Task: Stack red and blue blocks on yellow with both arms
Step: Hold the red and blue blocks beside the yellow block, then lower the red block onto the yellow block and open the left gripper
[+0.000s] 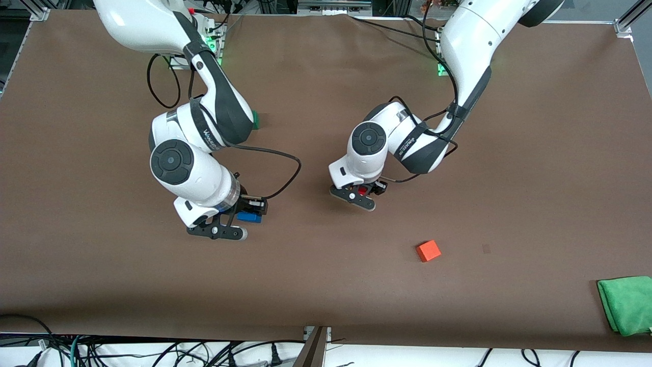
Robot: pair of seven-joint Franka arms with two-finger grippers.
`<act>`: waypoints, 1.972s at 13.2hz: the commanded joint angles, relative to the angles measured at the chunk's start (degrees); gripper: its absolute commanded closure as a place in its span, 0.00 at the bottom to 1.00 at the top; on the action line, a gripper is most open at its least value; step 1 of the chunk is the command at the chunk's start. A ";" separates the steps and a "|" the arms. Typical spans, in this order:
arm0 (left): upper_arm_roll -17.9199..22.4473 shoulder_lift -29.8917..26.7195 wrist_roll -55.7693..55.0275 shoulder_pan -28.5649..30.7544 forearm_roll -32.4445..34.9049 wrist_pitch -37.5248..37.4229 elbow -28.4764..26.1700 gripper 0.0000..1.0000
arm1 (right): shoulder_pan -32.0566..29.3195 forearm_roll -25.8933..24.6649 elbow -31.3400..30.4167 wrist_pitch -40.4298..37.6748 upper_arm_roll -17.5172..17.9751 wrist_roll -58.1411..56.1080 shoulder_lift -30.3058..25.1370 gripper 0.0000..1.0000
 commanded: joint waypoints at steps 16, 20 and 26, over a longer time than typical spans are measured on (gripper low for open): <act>0.61 1.41 -2.36 -0.87 0.60 -0.81 2.76 0.98 | 2.10 0.60 1.82 -0.40 0.10 4.24 0.84 0.67; 0.61 1.84 -3.41 -0.87 0.60 -0.81 3.20 0.98 | 2.54 0.51 1.82 -0.40 0.10 4.95 0.84 0.66; 0.61 1.85 -3.33 -0.69 0.51 -0.64 3.20 0.01 | 2.54 0.51 1.82 -0.40 0.10 4.86 0.84 0.66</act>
